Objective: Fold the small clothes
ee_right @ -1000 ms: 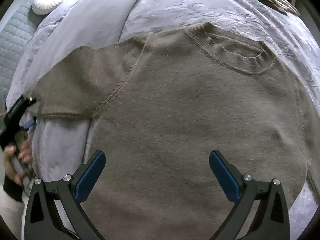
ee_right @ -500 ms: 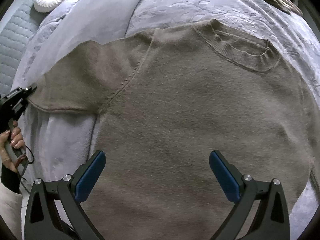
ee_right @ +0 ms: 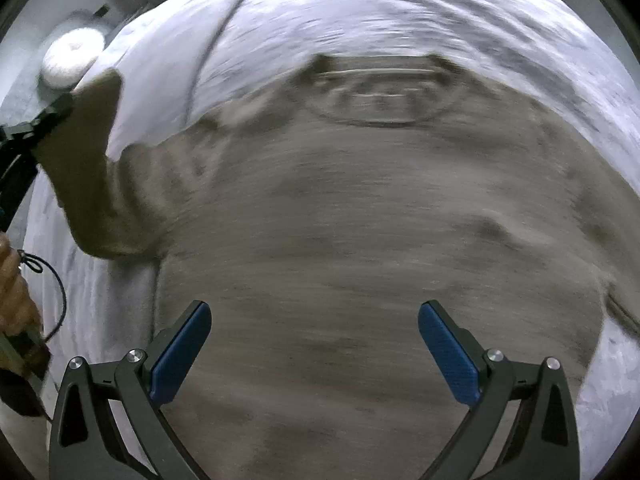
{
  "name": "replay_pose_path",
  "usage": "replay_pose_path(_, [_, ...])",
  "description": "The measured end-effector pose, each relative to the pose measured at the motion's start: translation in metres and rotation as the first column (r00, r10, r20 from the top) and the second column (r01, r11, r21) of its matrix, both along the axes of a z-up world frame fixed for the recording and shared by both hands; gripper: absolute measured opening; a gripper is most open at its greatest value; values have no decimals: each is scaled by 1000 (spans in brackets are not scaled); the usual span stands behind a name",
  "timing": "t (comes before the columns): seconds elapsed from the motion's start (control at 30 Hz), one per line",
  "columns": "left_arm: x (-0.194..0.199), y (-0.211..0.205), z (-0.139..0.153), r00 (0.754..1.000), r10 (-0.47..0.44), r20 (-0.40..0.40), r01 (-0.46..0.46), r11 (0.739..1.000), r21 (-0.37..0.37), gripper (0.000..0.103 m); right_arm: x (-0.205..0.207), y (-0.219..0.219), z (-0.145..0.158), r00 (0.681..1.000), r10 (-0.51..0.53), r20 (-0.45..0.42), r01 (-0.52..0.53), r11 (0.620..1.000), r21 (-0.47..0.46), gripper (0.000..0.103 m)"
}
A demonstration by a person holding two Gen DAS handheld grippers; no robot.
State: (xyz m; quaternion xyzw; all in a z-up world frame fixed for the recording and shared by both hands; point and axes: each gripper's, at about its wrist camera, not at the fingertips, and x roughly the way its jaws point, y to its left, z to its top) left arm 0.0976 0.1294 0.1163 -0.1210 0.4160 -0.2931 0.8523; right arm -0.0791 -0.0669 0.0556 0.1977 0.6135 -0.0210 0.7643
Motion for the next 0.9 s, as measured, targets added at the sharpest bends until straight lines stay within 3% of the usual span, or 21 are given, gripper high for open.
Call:
replay_pose_path(0.1, [-11,-64,-14,992,-122,-38,123,992,31,7,-13,-28,-2,998,-59,-3,59,998,-3,103])
replay_pose_path(0.17, [-23,-105,-31,983,-174,-61,179,979,101,7,-21,-46,-6,995,-101,-17,101,995,0,103])
replay_pose_path(0.33, [-55,-167,-86,960,-244,-139,275,917,290,7,-41,-81,-22,983,-174,-53,175,984,13,103])
replay_pose_path(0.4, [-70,-171,-103,956,-244,-161,286,891,352,9,-46,-91,-27,979,-191,-66,192,981,12,103])
replay_pose_path(0.43, [-72,-175,-109,957,-237,-169,286,877,386,29,-47,-95,-30,978,-198,-71,199,980,11,103])
replay_pose_path(0.47, [-76,-176,-114,957,-236,-168,285,870,403,41,-48,-98,-33,976,-203,-76,205,979,10,103])
replay_pose_path(0.5, [-79,-175,-113,958,-239,-155,283,872,399,72,-49,-100,-35,975,-207,-79,208,978,9,103])
replay_pose_path(0.53, [-83,-175,-109,964,-233,-133,267,871,413,95,-48,-102,-36,975,-210,-79,211,978,5,103])
replay_pose_path(0.57, [-86,-176,-104,969,-224,-107,248,864,438,100,-46,-103,-36,975,-209,-76,210,978,0,103])
replay_pose_path(0.63, [-90,-176,-93,970,-233,-64,235,852,468,101,-41,-103,-34,978,-197,-65,196,980,-20,103])
replay_pose_path(0.73, [-91,-154,-71,969,-243,-45,239,870,431,101,-25,-96,-25,990,-141,-20,139,988,-66,103])
replay_pose_path(0.83, [-87,-115,-53,984,-180,-14,168,884,435,101,0,-73,-11,998,-27,48,33,991,-130,103])
replay_pose_path(0.9, [-83,-86,-50,995,-97,-8,90,879,469,101,22,-51,-5,994,74,85,-58,982,-180,103])
